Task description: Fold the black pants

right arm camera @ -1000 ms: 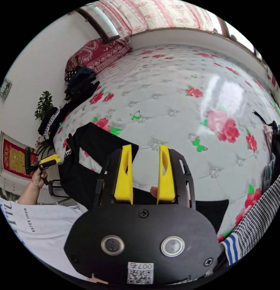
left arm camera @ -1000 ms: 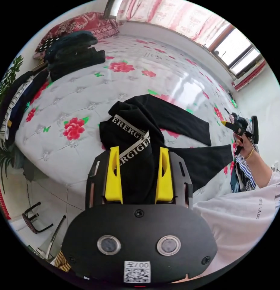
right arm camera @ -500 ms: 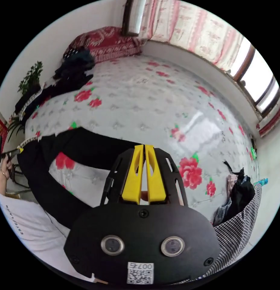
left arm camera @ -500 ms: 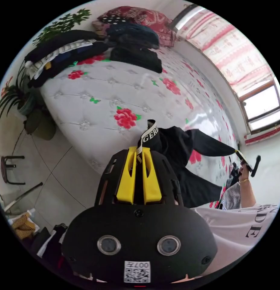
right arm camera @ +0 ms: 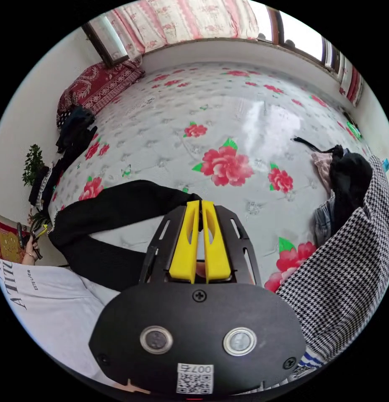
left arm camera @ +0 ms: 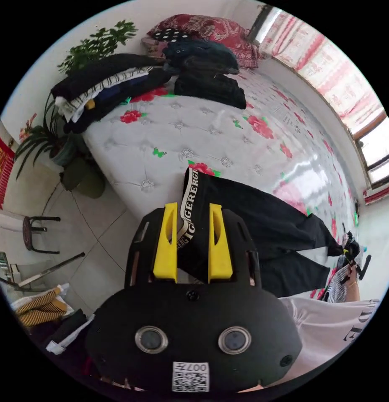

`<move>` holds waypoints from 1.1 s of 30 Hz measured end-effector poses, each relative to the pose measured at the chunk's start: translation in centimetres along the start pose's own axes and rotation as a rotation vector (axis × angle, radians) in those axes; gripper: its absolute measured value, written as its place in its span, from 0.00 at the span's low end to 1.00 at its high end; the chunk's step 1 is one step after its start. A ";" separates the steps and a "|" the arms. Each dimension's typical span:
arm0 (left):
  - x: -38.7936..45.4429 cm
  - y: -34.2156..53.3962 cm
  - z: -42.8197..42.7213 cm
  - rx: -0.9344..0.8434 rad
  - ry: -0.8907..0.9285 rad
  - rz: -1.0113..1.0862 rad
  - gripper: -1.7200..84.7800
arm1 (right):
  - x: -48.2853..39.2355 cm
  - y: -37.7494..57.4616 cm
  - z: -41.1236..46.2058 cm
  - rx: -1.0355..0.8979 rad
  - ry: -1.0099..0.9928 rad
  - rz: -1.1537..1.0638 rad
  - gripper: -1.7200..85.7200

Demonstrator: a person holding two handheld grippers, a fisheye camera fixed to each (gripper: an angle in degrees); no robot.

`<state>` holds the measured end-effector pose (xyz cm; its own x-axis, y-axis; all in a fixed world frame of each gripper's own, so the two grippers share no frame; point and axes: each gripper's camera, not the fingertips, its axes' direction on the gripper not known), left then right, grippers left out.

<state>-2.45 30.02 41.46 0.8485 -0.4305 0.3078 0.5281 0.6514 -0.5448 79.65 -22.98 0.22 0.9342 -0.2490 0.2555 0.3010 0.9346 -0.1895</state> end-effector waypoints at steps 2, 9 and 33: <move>3.6 -2.6 0.2 0.006 0.008 0.147 0.12 | 0.5 -0.3 -0.4 -0.007 -0.004 0.003 0.02; 12.5 -6.6 11.9 -0.323 -0.018 0.332 0.09 | -2.5 -8.2 -9.8 0.232 0.029 -0.202 0.02; 7.9 -9.6 12.5 -0.080 -0.115 0.044 0.01 | 2.6 -8.8 4.6 -0.098 0.080 0.038 0.02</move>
<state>-0.37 28.17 58.85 0.8713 -0.3254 0.3673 0.4901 0.6143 -0.6185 78.56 -30.69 6.89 0.9565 -0.2366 0.1709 0.2784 0.9155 -0.2905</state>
